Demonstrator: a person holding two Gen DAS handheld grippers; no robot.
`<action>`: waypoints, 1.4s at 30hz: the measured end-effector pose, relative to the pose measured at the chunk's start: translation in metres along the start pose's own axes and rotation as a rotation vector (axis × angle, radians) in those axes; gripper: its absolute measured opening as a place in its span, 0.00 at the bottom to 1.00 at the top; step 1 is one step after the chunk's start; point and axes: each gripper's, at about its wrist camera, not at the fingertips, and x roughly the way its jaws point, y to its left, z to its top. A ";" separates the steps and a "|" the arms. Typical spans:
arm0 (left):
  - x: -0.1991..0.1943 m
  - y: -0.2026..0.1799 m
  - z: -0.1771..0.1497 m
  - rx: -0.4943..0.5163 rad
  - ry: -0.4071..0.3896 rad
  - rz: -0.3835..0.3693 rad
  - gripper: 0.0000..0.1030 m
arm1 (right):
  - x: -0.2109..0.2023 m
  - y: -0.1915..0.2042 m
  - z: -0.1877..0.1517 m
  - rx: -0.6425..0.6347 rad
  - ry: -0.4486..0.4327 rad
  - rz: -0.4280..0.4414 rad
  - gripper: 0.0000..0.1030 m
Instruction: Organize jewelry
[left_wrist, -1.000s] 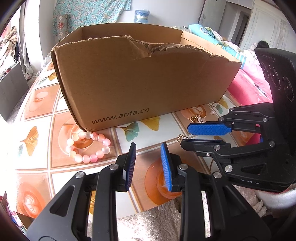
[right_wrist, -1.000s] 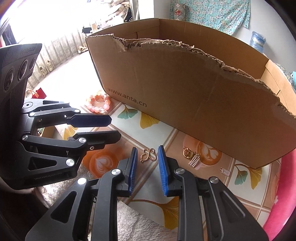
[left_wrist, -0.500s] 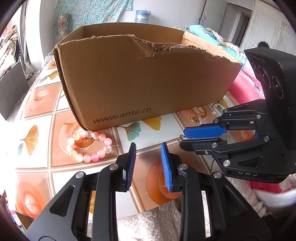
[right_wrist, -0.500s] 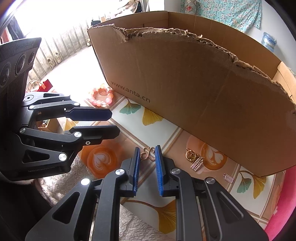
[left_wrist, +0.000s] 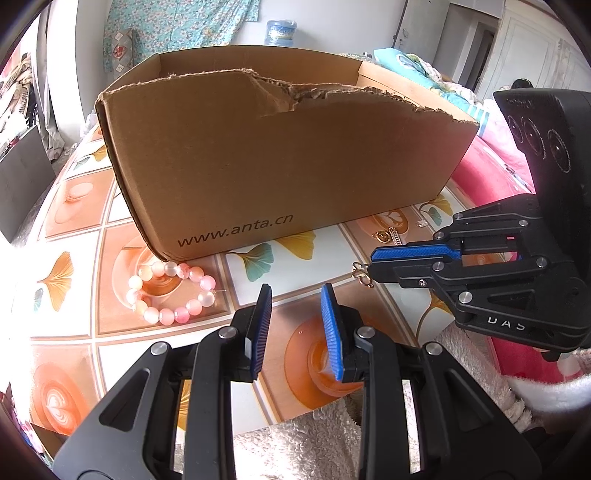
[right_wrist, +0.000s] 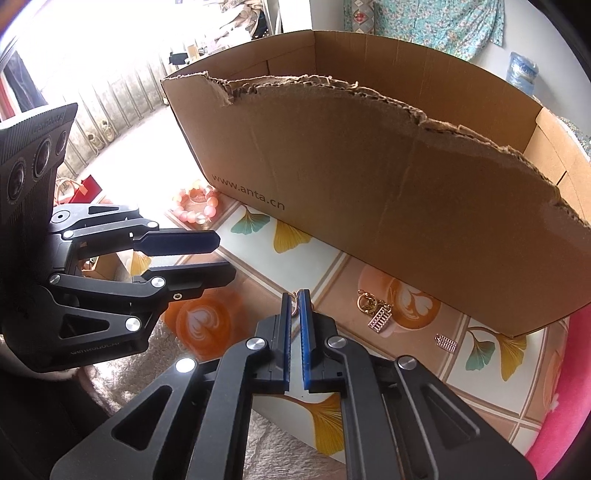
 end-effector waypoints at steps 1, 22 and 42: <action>0.000 0.000 0.000 0.001 0.000 -0.001 0.25 | 0.000 0.000 0.000 -0.004 0.000 -0.006 0.14; -0.005 0.004 -0.002 0.001 -0.006 0.000 0.25 | 0.011 0.005 0.004 -0.035 0.038 -0.030 0.15; -0.005 -0.025 0.013 0.123 -0.041 -0.172 0.25 | -0.050 -0.047 -0.026 0.240 -0.080 -0.124 0.15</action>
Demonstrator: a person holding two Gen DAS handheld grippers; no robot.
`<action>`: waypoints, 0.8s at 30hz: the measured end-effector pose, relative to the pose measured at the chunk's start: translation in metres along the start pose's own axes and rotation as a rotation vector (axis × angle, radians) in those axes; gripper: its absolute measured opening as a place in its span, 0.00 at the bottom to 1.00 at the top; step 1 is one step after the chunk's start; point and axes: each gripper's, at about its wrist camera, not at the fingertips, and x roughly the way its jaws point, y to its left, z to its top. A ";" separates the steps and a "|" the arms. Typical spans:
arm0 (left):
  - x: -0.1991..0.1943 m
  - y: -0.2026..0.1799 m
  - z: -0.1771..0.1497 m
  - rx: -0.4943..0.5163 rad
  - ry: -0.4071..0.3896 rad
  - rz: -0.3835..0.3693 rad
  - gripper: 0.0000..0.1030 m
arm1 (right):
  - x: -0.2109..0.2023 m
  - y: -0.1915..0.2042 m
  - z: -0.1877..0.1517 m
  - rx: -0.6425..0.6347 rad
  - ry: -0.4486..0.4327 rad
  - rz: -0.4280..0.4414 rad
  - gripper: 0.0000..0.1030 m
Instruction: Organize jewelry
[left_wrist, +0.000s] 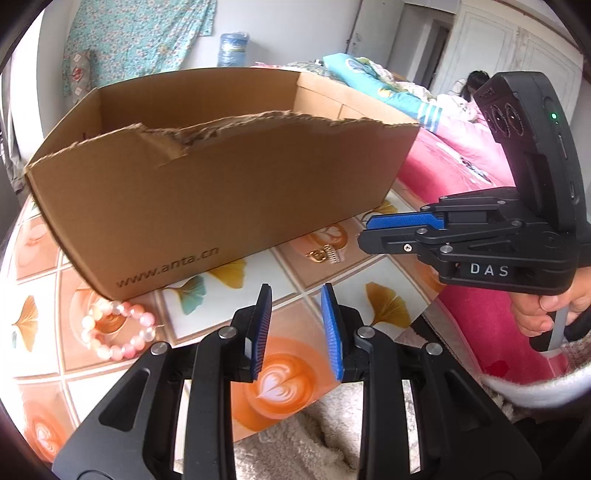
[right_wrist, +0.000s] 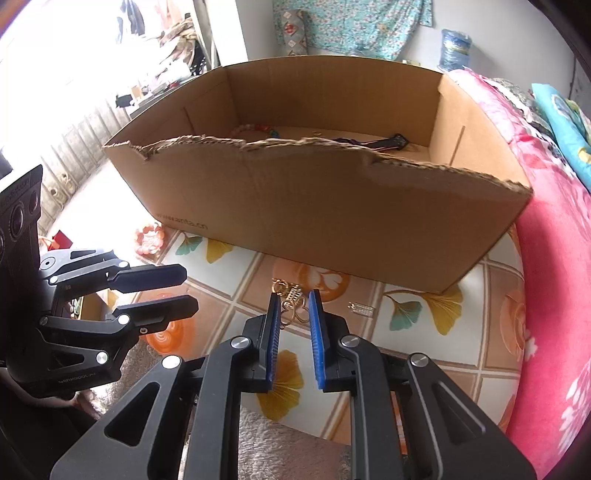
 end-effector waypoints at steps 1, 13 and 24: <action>0.004 -0.004 0.004 0.014 0.002 -0.022 0.25 | -0.003 -0.006 -0.002 0.025 -0.007 -0.005 0.15; 0.054 -0.021 0.027 0.090 0.076 -0.009 0.23 | -0.002 -0.043 -0.008 0.112 -0.047 0.014 0.15; 0.069 -0.033 0.037 0.206 0.089 0.102 0.09 | 0.000 -0.054 -0.009 0.133 -0.069 0.047 0.15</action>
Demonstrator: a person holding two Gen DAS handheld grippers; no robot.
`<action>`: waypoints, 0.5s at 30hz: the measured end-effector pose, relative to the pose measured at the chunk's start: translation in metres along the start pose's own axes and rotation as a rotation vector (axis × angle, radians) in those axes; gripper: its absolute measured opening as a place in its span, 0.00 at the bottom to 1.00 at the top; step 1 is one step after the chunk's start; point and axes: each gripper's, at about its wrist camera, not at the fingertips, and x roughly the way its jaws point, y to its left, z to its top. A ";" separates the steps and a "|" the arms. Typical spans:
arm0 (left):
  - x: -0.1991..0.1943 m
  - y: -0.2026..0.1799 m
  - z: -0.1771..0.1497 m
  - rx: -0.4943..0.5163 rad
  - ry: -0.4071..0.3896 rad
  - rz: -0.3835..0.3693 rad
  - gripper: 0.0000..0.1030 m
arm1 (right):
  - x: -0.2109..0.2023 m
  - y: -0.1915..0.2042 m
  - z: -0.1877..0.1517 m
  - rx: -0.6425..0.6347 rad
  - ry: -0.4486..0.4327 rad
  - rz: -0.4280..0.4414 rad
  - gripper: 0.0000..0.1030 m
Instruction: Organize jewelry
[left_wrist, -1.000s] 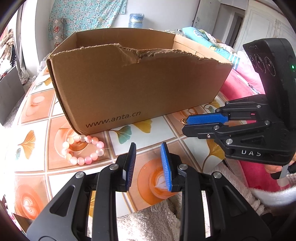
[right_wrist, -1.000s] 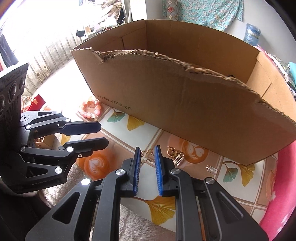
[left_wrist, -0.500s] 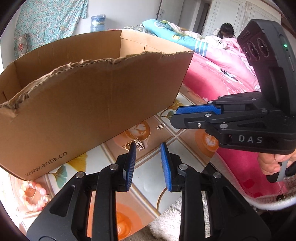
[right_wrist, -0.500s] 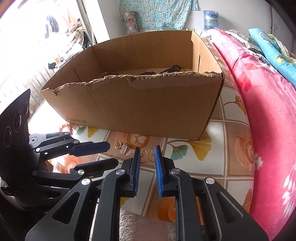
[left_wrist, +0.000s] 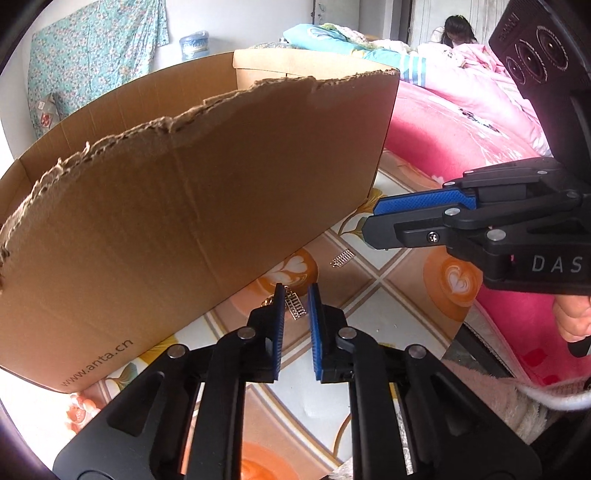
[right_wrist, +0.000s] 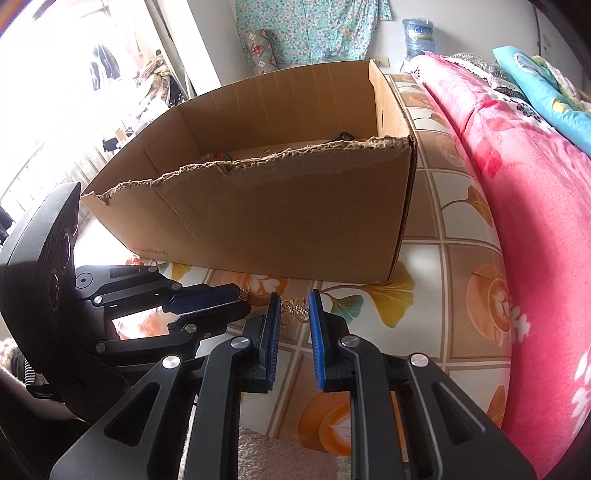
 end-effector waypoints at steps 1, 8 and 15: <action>-0.001 -0.001 -0.001 0.010 0.001 0.012 0.06 | 0.000 0.000 0.000 0.000 -0.002 0.000 0.15; -0.009 -0.013 -0.014 0.086 0.010 0.060 0.04 | -0.001 0.001 0.000 0.000 -0.015 -0.005 0.15; -0.013 -0.011 -0.019 0.076 0.011 0.055 0.00 | -0.007 0.008 -0.003 -0.011 -0.030 -0.009 0.15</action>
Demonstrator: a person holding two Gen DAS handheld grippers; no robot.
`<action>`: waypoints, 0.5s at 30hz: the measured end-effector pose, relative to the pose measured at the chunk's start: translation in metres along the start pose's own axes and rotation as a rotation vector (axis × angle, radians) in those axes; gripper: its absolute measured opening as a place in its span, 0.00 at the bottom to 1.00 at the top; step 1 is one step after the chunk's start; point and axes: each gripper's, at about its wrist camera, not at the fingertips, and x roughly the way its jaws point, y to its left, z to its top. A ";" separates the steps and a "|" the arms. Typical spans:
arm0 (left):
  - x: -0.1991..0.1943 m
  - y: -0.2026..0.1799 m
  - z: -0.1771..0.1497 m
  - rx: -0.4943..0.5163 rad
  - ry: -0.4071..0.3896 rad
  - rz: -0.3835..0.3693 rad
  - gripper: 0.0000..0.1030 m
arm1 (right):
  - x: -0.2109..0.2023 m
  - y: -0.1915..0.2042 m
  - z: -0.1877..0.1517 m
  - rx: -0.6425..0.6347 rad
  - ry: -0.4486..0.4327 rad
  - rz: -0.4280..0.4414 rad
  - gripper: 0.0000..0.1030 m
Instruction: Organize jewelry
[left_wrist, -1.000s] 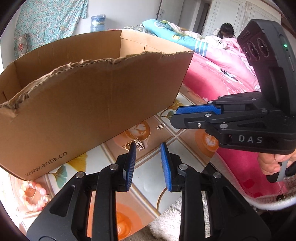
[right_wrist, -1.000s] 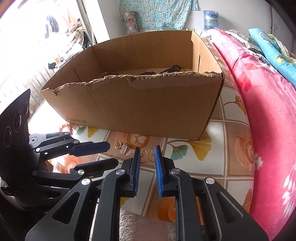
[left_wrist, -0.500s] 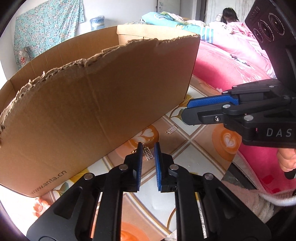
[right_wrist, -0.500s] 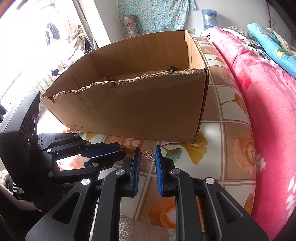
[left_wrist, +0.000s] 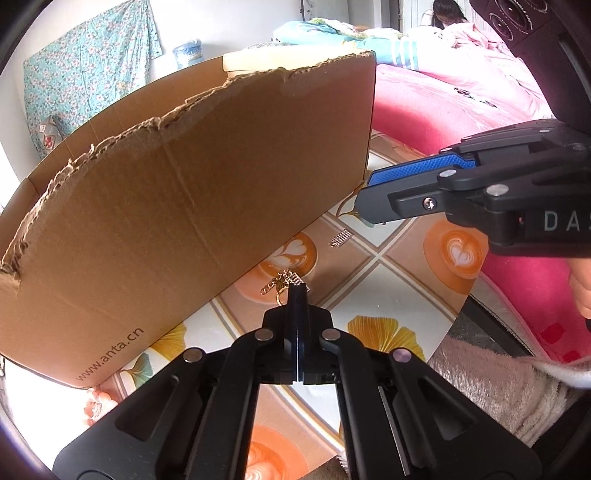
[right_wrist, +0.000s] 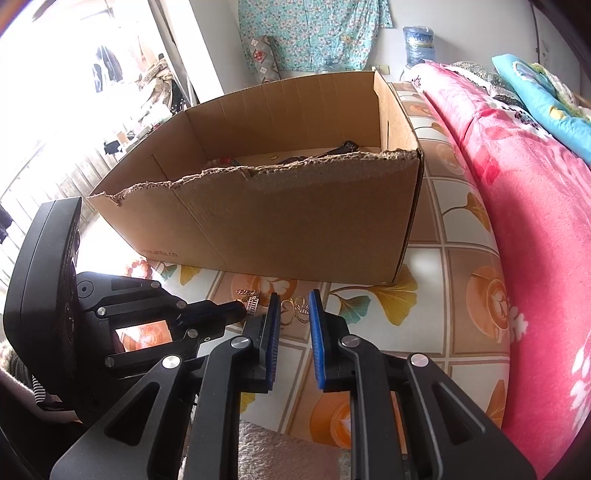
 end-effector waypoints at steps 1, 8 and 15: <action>-0.001 0.001 -0.001 -0.001 0.004 0.007 0.00 | -0.001 0.000 0.000 -0.002 -0.002 0.001 0.15; -0.011 0.016 -0.010 -0.069 -0.007 -0.023 0.00 | -0.002 0.007 -0.002 -0.013 -0.005 0.009 0.15; -0.019 0.026 -0.014 -0.092 -0.030 -0.050 0.15 | 0.001 0.012 -0.002 -0.023 -0.002 0.024 0.15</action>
